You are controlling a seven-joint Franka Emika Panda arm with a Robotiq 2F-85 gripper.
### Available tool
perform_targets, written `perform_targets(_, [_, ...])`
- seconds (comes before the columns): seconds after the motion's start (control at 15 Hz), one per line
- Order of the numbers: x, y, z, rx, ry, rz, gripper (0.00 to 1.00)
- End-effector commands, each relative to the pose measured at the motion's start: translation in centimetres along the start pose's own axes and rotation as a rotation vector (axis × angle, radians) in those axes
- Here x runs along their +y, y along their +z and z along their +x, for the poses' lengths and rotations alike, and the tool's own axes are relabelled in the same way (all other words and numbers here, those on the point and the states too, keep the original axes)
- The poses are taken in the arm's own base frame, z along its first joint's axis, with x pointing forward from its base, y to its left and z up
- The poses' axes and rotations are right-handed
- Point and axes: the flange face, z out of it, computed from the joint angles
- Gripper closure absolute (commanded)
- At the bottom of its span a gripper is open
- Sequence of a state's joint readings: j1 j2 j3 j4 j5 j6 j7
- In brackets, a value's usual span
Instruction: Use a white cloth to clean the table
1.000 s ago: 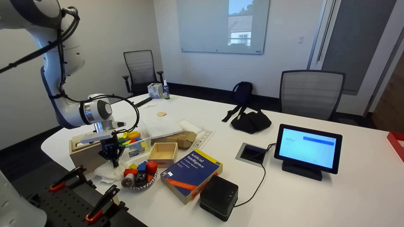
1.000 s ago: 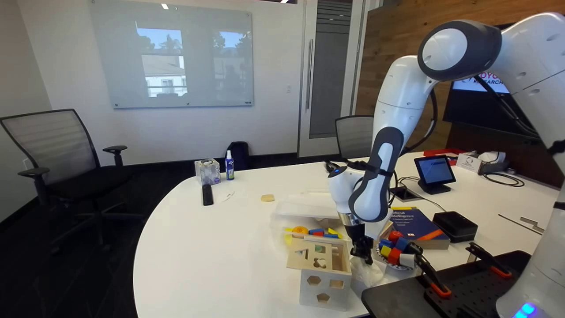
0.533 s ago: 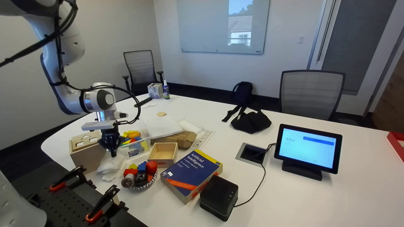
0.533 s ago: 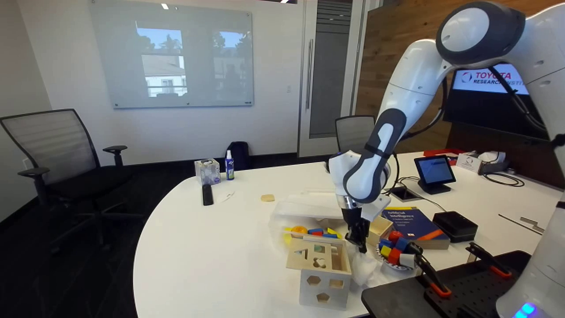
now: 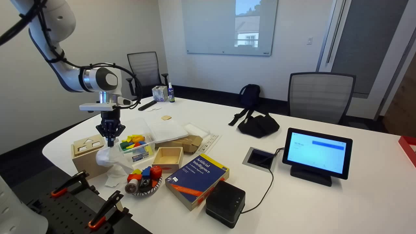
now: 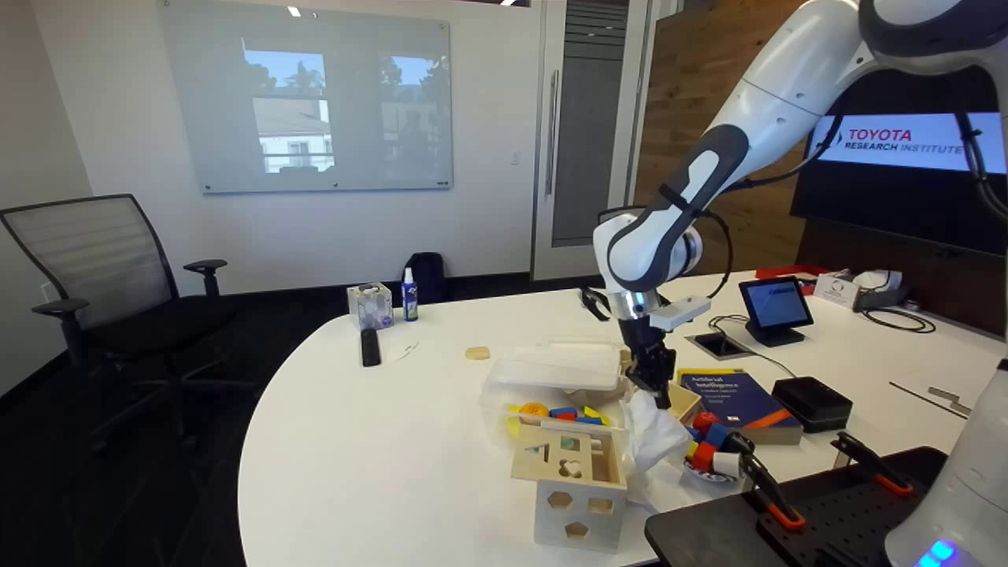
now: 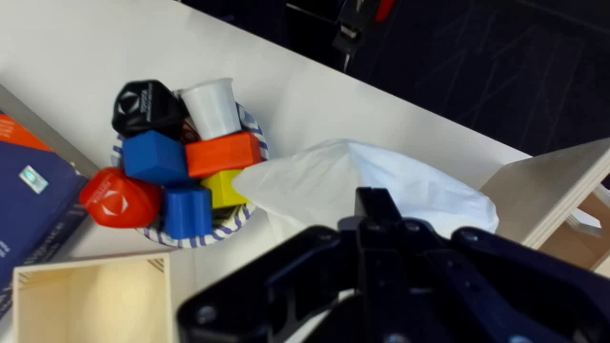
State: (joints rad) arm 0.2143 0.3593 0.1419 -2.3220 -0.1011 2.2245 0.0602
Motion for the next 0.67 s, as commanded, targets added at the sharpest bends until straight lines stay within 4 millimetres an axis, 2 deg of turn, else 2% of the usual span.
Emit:
perform_targets(0.0, [3.2, -3.4, -4.1, -0.04, 0.119, 0.036, 1.0])
perform_targets(0.27, [9.3, -5.6, -8.5, -0.07, 0.346, 0.067, 1.0])
perform_targets(0.6, [17.5, -4.7, -14.5, -0.127, 0.626, 0.126, 1.0])
